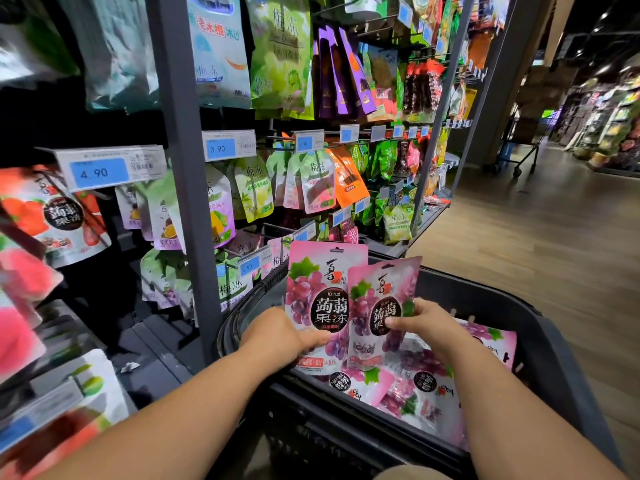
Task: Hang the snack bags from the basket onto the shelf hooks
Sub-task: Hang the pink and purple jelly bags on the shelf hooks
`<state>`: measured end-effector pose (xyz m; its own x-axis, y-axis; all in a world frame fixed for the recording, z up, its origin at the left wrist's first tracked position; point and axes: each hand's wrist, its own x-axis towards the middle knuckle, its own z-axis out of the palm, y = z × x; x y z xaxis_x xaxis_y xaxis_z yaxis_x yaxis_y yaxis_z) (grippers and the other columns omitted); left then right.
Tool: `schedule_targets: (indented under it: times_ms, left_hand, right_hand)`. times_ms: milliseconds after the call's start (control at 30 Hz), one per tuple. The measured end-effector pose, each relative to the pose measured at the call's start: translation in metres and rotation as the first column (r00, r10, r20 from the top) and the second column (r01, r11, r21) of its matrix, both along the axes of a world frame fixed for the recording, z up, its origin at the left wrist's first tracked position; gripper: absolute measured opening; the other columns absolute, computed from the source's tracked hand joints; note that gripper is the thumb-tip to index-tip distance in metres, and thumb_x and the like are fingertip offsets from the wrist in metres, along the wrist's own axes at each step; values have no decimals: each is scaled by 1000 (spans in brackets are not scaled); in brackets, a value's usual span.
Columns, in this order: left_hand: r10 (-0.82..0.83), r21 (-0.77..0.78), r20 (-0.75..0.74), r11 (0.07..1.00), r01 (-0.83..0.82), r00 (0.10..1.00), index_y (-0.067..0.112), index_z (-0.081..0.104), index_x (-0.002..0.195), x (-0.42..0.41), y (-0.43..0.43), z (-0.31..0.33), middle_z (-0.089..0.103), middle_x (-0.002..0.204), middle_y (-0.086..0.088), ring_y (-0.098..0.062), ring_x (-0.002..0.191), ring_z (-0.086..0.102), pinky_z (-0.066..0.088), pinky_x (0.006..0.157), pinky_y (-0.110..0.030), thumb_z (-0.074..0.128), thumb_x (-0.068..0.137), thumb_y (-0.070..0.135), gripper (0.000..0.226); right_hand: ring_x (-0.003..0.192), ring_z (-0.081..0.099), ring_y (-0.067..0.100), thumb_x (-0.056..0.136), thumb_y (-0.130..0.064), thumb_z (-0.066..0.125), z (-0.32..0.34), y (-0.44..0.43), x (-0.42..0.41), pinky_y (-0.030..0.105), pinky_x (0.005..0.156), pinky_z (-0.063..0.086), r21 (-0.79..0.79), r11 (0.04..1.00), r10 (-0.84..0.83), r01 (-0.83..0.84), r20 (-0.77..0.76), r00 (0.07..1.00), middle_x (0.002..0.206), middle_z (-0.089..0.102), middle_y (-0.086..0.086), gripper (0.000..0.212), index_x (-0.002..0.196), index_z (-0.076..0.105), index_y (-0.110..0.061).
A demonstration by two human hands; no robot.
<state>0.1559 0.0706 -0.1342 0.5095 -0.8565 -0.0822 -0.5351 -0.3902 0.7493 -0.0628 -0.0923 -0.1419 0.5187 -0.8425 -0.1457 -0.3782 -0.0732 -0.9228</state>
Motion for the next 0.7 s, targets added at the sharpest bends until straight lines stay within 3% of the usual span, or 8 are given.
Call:
schedule_targets:
  times_ms: [100, 233, 300, 333, 400, 567, 633, 700]
  left_hand:
    - [26, 6, -44, 1000, -25, 999, 12, 75, 81, -1, -1, 2, 76, 79, -5, -21, 72, 71, 55, 68, -34, 60, 23, 89, 98]
    - [122, -80, -214, 987, -142, 969, 8, 74, 84, -7, 2, 13, 74, 76, -8, -24, 71, 71, 58, 66, -34, 70, 21, 82, 97]
    - [122, -183, -290, 967, -180, 949, 6, 72, 73, -7, 6, 18, 70, 62, -2, -15, 57, 65, 50, 55, -24, 85, 49, 64, 63]
    - [113, -230, -304, 955, -188, 946, 10, 68, 60, -8, 11, 23, 64, 50, 5, -9, 47, 58, 43, 49, -20, 87, 63, 48, 43]
    - [107, -319, -332, 922, -219, 937, 17, 58, 46, -8, 20, 31, 55, 39, 10, -2, 36, 49, 37, 44, -15, 86, 71, 29, 40]
    - [149, -479, -413, 804, -353, 899, 8, 57, 53, 5, 43, 54, 56, 49, -2, -16, 46, 47, 37, 56, -30, 89, 67, 32, 43]
    - [164, -529, -391, 765, -367, 906, 8, 56, 57, 12, 57, 67, 60, 55, -7, -18, 50, 50, 41, 55, -34, 89, 65, 39, 45]
    - [200, -563, -350, 736, -376, 915, 11, 58, 60, 20, 75, 85, 61, 58, -4, -15, 50, 51, 41, 57, -30, 86, 69, 38, 40]
  right_hand:
    - [73, 69, 23, 81, -9, 76, 6, 6, 9, 36, 78, 48, -20, 1000, -13, 15, 98, 995, 83, 74, 15, 17, 90, 68, 2]
    - [52, 64, 17, 85, -3, 71, 26, 20, 24, 23, 48, 47, -14, 996, -81, 90, 315, 946, 72, 68, 14, 6, 87, 66, -2]
    - [46, 60, 24, 86, -10, 74, 37, 28, 32, 23, 41, 42, -69, 990, -91, 120, 336, 938, 62, 64, 15, 12, 87, 66, -1]
    - [44, 57, 25, 86, -12, 74, 43, 33, 36, 23, 39, 40, -103, 985, -100, 141, 332, 938, 57, 62, 14, 13, 86, 66, -2]
    - [42, 56, 25, 87, -15, 74, 57, 44, 44, 23, 38, 39, -174, 969, -110, 177, 336, 936, 51, 60, 12, 13, 84, 65, -7]
    - [59, 66, 32, 83, -30, 79, 103, 77, 71, 38, 53, 51, -431, 878, -76, 210, 307, 949, 55, 64, 8, 27, 72, 65, -9]
    - [52, 63, 14, 83, -27, 78, 125, 97, 82, 27, 49, 49, -498, 842, -52, 207, 306, 950, 51, 62, 0, 27, 68, 64, -10]
    - [53, 58, 14, 83, -27, 78, 145, 118, 92, 24, 48, 42, -553, 809, -25, 197, 303, 953, 55, 62, 0, 27, 69, 66, -7]
